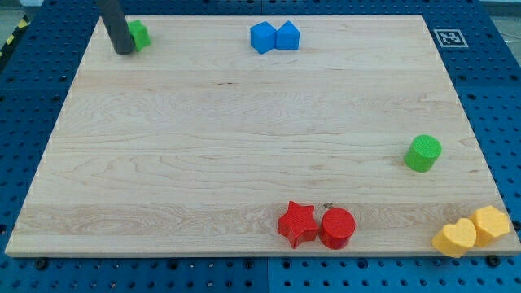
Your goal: Place the green circle to the bottom of the blue cube
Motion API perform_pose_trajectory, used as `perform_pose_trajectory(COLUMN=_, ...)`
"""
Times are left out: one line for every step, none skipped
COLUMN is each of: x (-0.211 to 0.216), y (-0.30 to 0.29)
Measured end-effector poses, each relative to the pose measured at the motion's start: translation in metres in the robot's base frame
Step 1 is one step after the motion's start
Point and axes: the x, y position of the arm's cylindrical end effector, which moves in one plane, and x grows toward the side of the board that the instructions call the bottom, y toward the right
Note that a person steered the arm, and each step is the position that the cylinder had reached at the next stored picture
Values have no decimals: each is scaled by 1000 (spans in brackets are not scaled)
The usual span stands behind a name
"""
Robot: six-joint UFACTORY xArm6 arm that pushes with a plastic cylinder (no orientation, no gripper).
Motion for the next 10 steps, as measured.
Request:
perform_pose_trajectory(x=-7, y=2)
perform_pose_trajectory(x=37, y=35)
perform_pose_trajectory(x=67, y=107)
perform_pose_trajectory(x=82, y=205)
perform_pose_trajectory(x=100, y=312)
perform_pose_trajectory(x=122, y=427)
perform_pose_trajectory(x=158, y=530)
perform_pose_trajectory(x=219, y=565)
perform_pose_trajectory(x=237, y=543)
perform_pose_trajectory(x=237, y=480)
